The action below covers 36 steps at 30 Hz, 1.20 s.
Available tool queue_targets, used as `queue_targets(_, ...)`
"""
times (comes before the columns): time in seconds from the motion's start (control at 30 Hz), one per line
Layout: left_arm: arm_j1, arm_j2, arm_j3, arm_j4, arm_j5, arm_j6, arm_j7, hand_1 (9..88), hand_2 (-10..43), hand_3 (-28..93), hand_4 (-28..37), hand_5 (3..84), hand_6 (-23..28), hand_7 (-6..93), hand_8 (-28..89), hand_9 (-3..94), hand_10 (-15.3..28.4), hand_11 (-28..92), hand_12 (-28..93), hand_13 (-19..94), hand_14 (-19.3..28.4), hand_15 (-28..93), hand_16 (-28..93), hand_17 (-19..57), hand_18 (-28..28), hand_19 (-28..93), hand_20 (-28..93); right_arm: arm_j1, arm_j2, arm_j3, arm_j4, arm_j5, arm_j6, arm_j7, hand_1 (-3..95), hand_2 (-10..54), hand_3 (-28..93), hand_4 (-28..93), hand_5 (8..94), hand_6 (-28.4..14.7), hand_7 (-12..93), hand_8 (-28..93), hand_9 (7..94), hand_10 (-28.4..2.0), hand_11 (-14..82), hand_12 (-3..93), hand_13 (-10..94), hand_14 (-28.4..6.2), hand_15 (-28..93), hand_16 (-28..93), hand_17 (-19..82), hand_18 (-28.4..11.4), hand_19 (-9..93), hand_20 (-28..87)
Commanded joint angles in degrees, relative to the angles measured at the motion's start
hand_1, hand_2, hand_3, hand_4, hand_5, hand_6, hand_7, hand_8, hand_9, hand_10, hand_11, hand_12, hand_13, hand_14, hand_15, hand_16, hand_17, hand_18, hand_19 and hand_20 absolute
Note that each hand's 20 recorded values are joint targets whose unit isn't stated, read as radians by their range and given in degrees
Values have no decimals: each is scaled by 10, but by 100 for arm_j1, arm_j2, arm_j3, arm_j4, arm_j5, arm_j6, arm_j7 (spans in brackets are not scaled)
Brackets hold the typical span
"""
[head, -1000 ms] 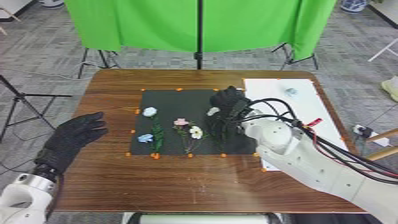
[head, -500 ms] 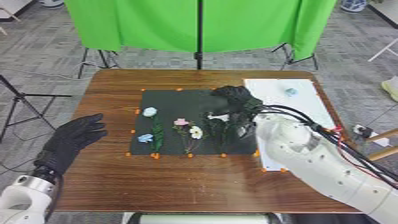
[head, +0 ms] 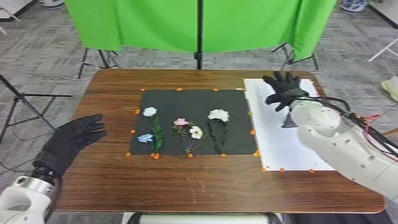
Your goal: Arrange flowers
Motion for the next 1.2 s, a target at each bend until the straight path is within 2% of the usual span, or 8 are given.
queue_targets(0.03, 111, -92, 1, -19, 13, 27, 26, 277, 64, 730, -280, 398, 61, 242, -120, 362, 152, 300, 144, 279, 177, 488, -66, -81, 240, 595, -27, 138, 74, 153, 498, 158, -730, 339, 230, -55, 909, -274, 156, -51, 120, -83, 120, -103, -21, 300, 135, -171, -35, 267, -29, -248, 510, 50)
queue_targets(0.13, 94, -95, 18, -14, 14, 17, 9, 278, 64, 729, -281, 398, 61, 241, -120, 362, 152, 301, 143, 279, 177, 488, -66, -81, 240, 595, -27, 196, 24, 123, 701, 492, -617, 181, 242, -69, 902, -281, 172, -58, 147, -105, 169, -121, 81, 242, 217, -131, 125, 212, 35, -216, 549, 83)
queue_targets(0.23, 95, -108, 19, -14, 12, 23, 12, 277, 63, 730, -280, 398, 60, 243, -120, 362, 152, 301, 143, 278, 177, 487, -66, -81, 240, 595, -27, 179, -27, 159, 769, 520, -662, -4, 285, -70, 911, -282, 244, -43, 218, -158, 311, -98, 244, 175, 388, -76, 321, 129, 130, -187, 629, 127)
queue_targets(0.37, 103, -117, 21, -11, 9, 15, 4, 277, 63, 729, -281, 398, 61, 242, -121, 362, 152, 301, 143, 279, 176, 488, -66, -81, 240, 595, -27, 9, -40, 209, 723, 322, -402, -400, 352, -54, 895, -280, 336, -16, 232, -176, 475, -88, 322, 162, 538, -44, 433, 131, 189, -172, 702, 182)
queue_targets(0.43, 84, -122, 37, -6, 10, 12, -6, 277, 63, 730, -281, 398, 61, 242, -121, 362, 153, 300, 143, 279, 176, 488, -66, -81, 240, 595, -27, -141, 0, 216, 603, 144, 21, -517, 395, -60, 855, -281, 403, 2, 243, -184, 578, -72, 296, 208, 622, -15, 419, 216, 220, -169, 720, 227)
queue_targets(0.57, 112, -122, 19, -29, 15, 7, 12, 277, 63, 730, -281, 398, 61, 242, -120, 363, 153, 300, 143, 279, 177, 488, -66, -81, 240, 595, -27, -530, 176, 464, 84, -22, 158, -817, 533, -91, 800, -282, 696, 21, 442, -144, 855, -31, 173, 403, 817, 28, 442, 339, 346, -152, 779, 365)
queue_targets(0.9, 52, -27, -79, -18, 17, -10, 28, 278, 63, 729, -281, 398, 61, 240, -120, 363, 152, 300, 143, 278, 178, 487, -66, -81, 240, 595, -26, -1934, 478, 1491, -1559, -310, 645, -1452, 525, -95, 839, -283, 744, 19, 445, -146, 888, -38, 162, 418, 844, 27, 443, 358, 365, -154, 785, 386)
queue_targets(1.2, -106, -8, -20, 54, 25, -58, -70, 277, 63, 729, -281, 399, 62, 240, -120, 363, 153, 299, 143, 279, 177, 488, -66, -81, 240, 595, -26, -2276, 318, 1457, -1999, -938, 450, -1804, 517, -95, 845, -283, 738, 20, 455, -144, 885, -38, 166, 426, 840, 25, 452, 359, 358, -154, 783, 393)
